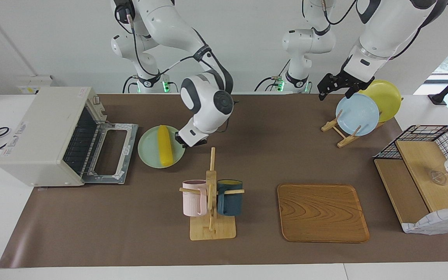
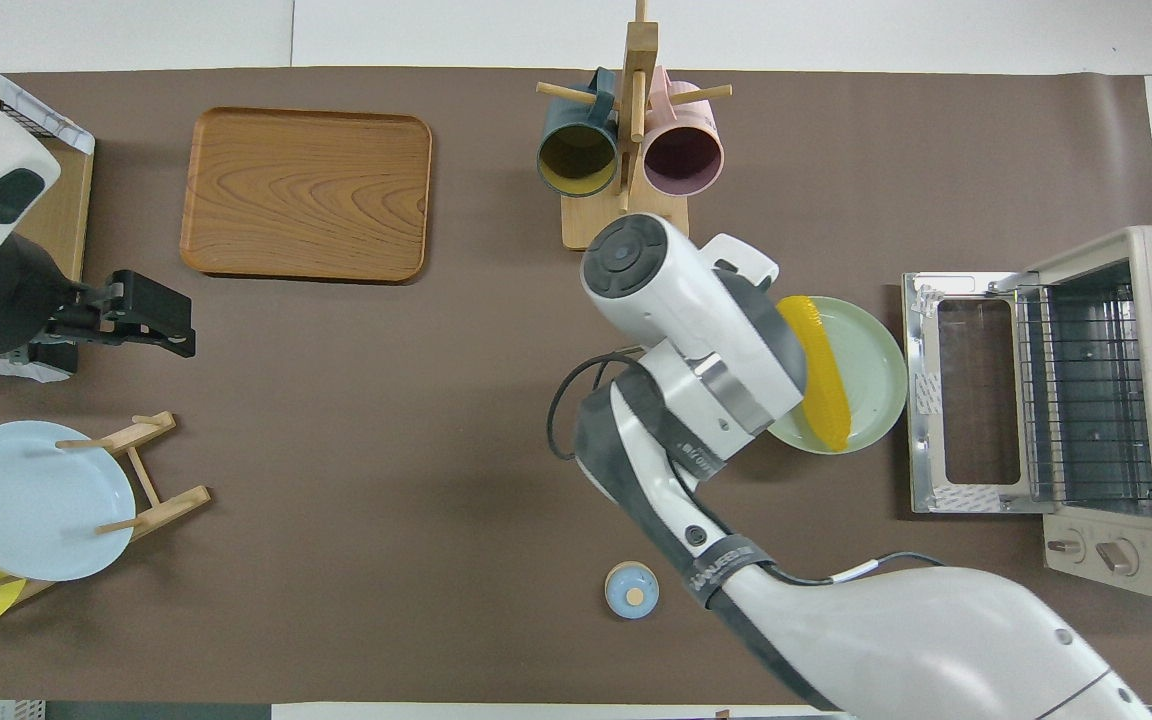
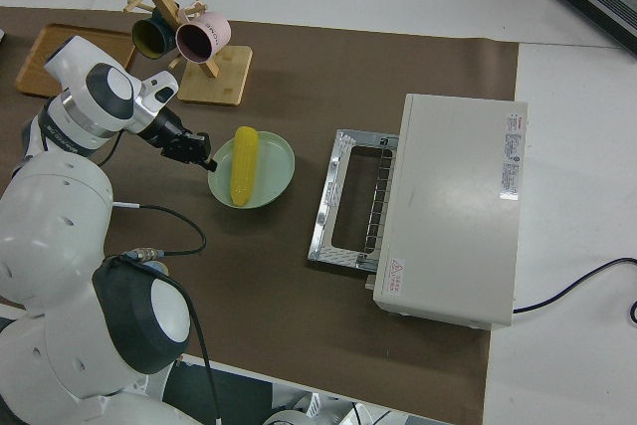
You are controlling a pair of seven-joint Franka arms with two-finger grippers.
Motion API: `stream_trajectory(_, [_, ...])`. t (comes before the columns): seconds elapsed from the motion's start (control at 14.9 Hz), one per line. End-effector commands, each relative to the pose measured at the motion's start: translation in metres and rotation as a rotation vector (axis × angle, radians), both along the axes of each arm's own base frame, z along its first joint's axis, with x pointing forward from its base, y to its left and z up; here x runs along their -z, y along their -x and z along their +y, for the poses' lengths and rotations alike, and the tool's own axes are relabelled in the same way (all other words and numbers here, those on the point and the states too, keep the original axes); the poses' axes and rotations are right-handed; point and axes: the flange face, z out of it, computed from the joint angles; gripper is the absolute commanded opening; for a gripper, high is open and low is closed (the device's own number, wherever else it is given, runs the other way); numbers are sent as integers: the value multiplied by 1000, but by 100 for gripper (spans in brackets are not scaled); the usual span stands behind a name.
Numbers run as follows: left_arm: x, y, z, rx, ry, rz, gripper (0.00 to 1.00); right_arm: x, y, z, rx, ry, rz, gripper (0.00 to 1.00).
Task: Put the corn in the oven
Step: 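Carry the plate with corn into the open oven with the right gripper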
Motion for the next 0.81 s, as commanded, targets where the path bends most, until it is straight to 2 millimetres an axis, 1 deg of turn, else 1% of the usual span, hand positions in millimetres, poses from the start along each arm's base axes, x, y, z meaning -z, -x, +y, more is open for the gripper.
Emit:
stream_trajectory(0.0, [-2,7,5,-8,3,7,100,-38,19,-70,-23,-34,20,0])
stream_trajectory(0.07, [-2,7,5,-8,3,7,100,-44,22,-91,-29,-46,33,0])
stream_trajectory(0.13, [-2,7,5,-8,3,7,100,-45,27,-101,-34,-47,45,0])
stream_trajectory(0.2, [-2,7,5,-8,3,7,100,-43,34,-106,-40,-35,49,0])
stream_trajectory(0.34, [-1,7,5,-8,3,9,100,-36,41,-126,-47,6,44,0])
stream_trajectory(0.54, [-1,7,6,-11,3,9,100,-19,44,-162,-56,-9,50,0])
stream_trajectory(0.67, [-1,7,5,-8,3,9,100,-11,41,-181,-79,-33,40,0])
stream_trajectory(0.74, [-1,7,6,-11,3,9,100,-11,40,-190,-82,-40,44,0])
